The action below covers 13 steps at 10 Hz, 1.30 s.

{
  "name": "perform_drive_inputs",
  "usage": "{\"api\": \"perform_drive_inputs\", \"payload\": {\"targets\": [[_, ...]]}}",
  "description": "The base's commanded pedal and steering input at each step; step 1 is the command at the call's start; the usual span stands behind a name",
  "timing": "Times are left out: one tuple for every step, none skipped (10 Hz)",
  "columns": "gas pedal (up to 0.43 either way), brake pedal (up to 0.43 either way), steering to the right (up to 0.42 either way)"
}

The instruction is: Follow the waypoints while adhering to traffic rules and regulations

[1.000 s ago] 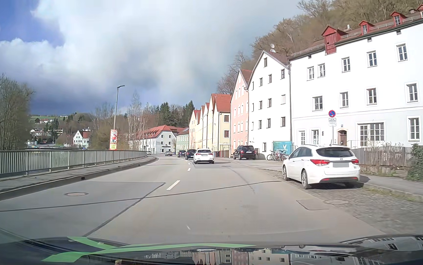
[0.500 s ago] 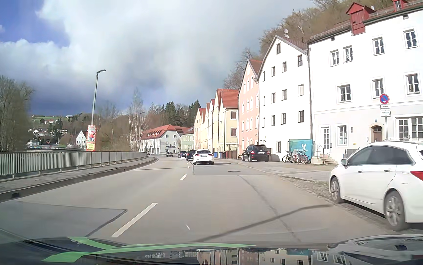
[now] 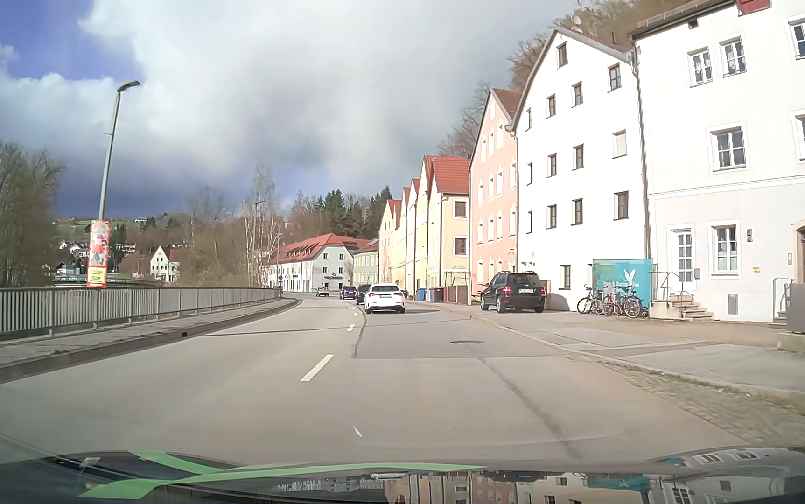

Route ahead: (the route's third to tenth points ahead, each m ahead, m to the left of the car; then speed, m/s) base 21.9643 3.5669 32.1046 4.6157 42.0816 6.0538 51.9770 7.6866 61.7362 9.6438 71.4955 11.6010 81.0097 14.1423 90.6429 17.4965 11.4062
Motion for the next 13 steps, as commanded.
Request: {"api": "perform_drive_inputs", "payload": {"targets": [[0.138, 0.000, -0.022], [0.138, 0.000, -0.022], [0.138, 0.000, -0.022], [0.138, 0.000, -0.022], [0.130, 0.000, -0.022], [0.110, 0.000, -0.022], [0.098, 0.000, -0.022], [0.067, 0.000, -0.022], [0.047, 0.000, -0.022], [0.039, 0.000, -0.024], [0.000, 0.000, -0.026], [0.000, 0.000, -0.028], [0.000, 0.000, -0.029]]}}
